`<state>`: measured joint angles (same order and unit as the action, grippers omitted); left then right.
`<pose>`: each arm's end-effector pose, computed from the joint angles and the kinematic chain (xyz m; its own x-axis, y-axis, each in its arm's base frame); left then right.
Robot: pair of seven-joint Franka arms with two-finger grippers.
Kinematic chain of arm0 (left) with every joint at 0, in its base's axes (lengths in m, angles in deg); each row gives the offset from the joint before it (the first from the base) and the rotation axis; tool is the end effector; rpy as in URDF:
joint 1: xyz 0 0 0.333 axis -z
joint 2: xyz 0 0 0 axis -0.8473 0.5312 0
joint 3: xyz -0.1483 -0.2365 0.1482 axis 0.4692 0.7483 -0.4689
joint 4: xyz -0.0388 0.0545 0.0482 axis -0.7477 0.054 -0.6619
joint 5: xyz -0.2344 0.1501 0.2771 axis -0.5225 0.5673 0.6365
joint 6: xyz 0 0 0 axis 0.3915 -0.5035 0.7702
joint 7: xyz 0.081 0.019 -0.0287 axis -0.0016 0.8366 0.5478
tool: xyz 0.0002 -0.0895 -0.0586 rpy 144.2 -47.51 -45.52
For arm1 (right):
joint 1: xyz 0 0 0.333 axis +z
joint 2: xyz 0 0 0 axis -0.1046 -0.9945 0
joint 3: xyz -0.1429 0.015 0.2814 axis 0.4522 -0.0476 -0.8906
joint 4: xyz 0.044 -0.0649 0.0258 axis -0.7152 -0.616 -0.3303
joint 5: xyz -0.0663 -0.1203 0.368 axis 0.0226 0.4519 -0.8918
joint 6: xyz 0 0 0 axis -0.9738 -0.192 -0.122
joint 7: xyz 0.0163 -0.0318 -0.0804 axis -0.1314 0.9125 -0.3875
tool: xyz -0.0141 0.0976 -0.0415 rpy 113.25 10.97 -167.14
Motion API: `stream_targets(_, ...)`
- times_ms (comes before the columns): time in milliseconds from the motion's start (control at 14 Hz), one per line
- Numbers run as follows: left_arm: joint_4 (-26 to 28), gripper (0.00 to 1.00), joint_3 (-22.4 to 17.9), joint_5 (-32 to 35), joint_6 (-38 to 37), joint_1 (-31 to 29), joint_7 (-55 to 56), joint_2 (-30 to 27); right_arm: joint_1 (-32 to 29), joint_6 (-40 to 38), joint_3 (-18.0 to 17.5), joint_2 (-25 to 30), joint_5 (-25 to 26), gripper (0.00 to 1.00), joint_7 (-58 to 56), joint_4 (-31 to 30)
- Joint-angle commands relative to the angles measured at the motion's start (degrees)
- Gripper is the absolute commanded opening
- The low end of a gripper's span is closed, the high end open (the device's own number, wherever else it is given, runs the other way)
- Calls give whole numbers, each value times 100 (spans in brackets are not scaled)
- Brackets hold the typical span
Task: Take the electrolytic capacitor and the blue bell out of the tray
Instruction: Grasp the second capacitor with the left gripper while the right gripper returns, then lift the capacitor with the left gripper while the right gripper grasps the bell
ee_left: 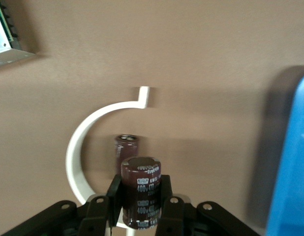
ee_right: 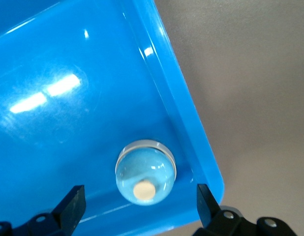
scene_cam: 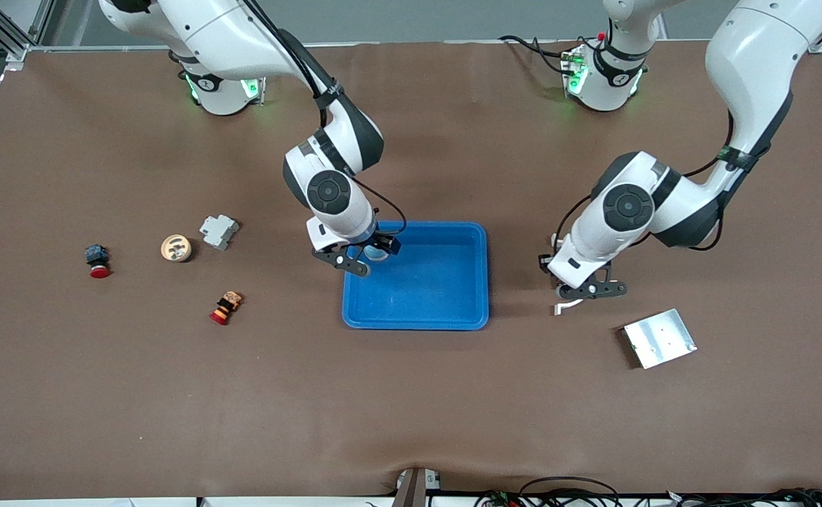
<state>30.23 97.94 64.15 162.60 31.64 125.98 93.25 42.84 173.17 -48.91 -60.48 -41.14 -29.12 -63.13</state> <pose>0.5653 -0.2024 0.2695 0.9988 0.0298 -0.0392 0.0291 -0.9994 -0.0181 0.5074 0.4152 0.2271 0.8996 -0.4093 -0.1524 -0.4182 -0.9079 -0.0301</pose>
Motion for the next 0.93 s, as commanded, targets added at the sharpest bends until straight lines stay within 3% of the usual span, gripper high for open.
stream_targets(0, 489, 0, 122, 256, 328, -430, -320, -335, 95, 44, 66, -41, -65, 100, 99, 25)
stream_targets(857, 1439, 0, 175, 1170, 1603, -1653, -1033, -300, 315, 378, 66, -383, -47, 100, 90, 122)
